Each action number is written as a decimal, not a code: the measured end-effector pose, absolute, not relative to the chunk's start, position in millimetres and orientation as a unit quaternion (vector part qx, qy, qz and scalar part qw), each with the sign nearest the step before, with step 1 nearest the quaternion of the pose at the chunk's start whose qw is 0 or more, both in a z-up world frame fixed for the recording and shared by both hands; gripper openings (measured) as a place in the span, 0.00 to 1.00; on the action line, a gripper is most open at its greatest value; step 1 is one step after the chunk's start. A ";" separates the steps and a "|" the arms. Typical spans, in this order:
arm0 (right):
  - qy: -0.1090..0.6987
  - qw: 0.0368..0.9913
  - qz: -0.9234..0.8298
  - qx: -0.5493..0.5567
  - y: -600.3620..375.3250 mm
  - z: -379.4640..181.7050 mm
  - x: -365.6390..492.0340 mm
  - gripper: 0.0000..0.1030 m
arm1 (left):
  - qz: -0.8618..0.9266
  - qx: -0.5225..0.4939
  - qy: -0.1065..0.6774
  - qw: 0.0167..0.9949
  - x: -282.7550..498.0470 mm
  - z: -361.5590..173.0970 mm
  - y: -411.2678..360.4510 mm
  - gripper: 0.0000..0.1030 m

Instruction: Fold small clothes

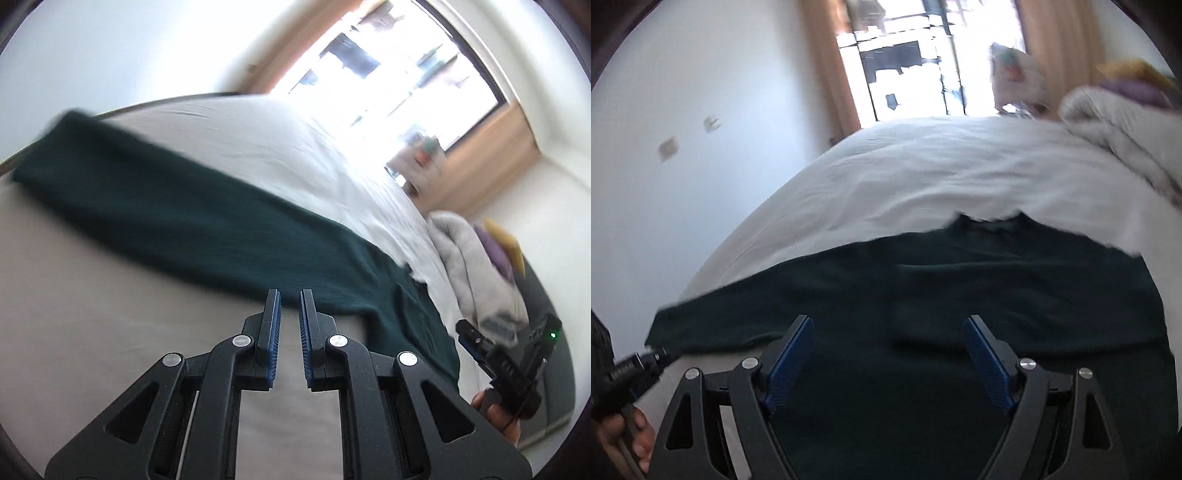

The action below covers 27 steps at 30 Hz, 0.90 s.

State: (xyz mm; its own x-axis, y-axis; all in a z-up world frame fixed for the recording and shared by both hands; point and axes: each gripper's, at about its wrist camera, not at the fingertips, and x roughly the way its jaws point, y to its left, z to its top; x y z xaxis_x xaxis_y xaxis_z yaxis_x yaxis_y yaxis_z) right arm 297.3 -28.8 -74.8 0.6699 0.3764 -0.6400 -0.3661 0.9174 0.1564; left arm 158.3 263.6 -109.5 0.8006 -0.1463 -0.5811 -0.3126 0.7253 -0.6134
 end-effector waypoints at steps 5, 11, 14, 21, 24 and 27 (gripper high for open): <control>0.307 0.884 0.305 -0.178 147.5 -93.9 243.5 0.81 | 0.137 -0.428 0.249 0.858 92.7 -111.8 328.8 0.10; 0.192 0.825 0.337 -0.410 270.3 -140.7 181.0 0.73 | 0.221 -0.455 0.166 0.847 48.5 -111.4 384.9 0.10; 0.146 0.816 0.321 -0.458 297.0 -154.9 168.9 0.67 | 0.238 -0.465 0.142 0.841 36.0 -117.2 396.8 0.10; 0.096 0.802 0.271 -0.524 329.7 -171.1 170.7 0.32 | 0.239 -0.490 0.138 0.827 31.5 -140.8 397.8 0.10; 0.067 0.785 0.254 -0.561 343.6 -184.1 169.6 0.10 | 0.236 -0.488 0.133 0.830 34.9 -141.5 403.8 0.10; 0.065 0.788 0.251 -0.558 347.2 -182.1 169.7 0.09 | 0.237 -0.480 0.132 0.834 33.4 -139.2 404.3 0.10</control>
State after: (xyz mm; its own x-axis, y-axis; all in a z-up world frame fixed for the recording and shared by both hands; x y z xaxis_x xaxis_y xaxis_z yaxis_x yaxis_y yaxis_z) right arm 169.7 347.2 -182.1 0.8653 0.3238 -0.3827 -0.4687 0.2516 -0.8468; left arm 33.4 404.3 -139.2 0.8527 0.2699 -0.4473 -0.5224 0.4270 -0.7381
